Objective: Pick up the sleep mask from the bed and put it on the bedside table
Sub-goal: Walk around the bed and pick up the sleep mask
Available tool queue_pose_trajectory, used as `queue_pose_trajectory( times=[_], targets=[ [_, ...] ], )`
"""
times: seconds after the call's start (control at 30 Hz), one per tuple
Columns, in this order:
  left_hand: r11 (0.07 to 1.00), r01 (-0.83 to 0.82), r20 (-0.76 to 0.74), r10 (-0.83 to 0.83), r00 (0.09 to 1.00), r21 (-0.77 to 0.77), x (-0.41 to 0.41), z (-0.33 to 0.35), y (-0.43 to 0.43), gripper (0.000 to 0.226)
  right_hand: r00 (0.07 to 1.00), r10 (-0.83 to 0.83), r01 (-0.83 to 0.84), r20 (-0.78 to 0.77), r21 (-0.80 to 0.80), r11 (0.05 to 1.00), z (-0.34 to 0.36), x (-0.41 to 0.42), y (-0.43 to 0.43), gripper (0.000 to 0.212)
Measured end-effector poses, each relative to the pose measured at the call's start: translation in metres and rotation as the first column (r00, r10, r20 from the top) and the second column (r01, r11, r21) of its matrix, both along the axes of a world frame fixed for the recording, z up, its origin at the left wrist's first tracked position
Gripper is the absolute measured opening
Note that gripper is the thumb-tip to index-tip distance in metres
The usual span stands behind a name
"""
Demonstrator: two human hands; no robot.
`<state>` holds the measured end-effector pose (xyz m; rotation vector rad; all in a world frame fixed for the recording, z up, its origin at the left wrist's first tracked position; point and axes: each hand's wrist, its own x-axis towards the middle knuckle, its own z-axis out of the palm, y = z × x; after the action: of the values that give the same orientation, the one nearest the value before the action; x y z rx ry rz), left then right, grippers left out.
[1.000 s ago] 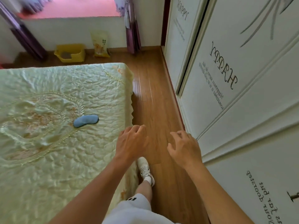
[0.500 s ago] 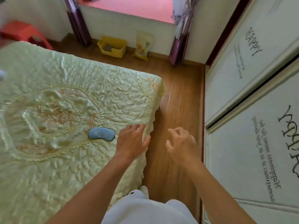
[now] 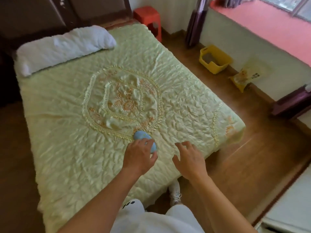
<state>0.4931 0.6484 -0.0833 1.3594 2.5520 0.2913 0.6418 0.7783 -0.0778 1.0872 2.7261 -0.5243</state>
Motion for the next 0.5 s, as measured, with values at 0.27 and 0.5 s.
queue_pose_trajectory(
  times=[0.27,0.5],
  targets=[
    [0.958,-0.25,0.0,0.252,0.968,-0.14,-0.028,-0.03,0.015,0.051,0.929,0.362,-0.356,0.081,-0.081,0.931,-0.041,-0.065,0.068,0.049],
    [0.923,-0.303,0.073,0.328,0.942,-0.236,-0.057,-0.119,0.024,0.056,0.86,0.497,-0.484,0.113,-0.122,0.866,-0.13,-0.116,0.079,0.05]
  ],
)
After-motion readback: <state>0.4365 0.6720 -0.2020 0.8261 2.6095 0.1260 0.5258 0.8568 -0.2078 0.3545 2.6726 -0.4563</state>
